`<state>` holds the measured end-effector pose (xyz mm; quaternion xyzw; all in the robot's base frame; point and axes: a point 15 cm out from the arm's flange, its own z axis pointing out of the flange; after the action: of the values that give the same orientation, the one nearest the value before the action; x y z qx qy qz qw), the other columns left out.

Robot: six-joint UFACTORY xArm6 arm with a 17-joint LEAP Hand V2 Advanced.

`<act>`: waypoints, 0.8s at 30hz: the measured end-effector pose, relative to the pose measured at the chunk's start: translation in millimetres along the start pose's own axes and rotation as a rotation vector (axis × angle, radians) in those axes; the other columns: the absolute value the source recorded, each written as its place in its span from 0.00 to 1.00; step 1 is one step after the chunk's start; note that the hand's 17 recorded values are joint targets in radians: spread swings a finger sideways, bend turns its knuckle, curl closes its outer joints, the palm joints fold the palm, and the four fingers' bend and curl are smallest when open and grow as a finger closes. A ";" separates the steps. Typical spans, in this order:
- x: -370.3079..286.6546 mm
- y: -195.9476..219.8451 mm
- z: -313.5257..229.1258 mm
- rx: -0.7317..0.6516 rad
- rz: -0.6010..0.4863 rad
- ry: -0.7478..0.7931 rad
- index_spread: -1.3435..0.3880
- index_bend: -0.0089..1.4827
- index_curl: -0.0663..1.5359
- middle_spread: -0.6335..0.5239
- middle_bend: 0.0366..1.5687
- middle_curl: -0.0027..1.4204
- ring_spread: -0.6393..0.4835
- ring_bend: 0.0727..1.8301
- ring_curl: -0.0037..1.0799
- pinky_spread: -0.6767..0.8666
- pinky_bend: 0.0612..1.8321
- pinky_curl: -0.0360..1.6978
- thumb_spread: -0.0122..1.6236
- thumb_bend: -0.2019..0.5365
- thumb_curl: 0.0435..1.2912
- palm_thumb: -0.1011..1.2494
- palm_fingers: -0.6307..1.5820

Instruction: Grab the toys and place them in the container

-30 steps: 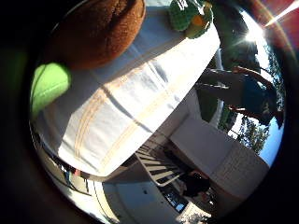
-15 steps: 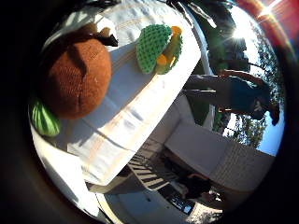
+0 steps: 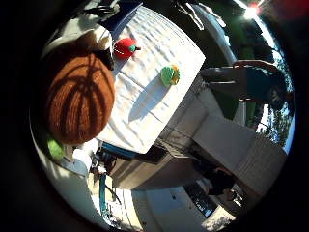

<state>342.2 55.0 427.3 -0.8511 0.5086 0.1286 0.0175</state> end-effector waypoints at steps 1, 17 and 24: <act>-25.1 -21.0 -0.9 0.030 -0.011 -0.021 0.27 0.46 0.15 0.29 0.67 0.73 0.48 0.72 0.78 0.57 0.78 0.44 0.72 0.26 0.39 0.80 0.71; -67.8 -241.6 103.1 0.223 0.011 -0.001 0.44 0.57 0.22 0.39 0.45 0.65 0.60 0.60 0.70 0.61 0.69 0.48 0.75 0.23 0.38 0.67 0.40; -36.8 -244.2 145.9 0.125 0.033 0.022 0.55 0.42 0.20 0.55 0.17 0.44 0.78 0.34 0.44 0.69 0.51 0.36 0.74 0.23 0.34 0.63 0.20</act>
<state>508.8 227.8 270.4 -0.8411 0.5300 0.0873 0.0630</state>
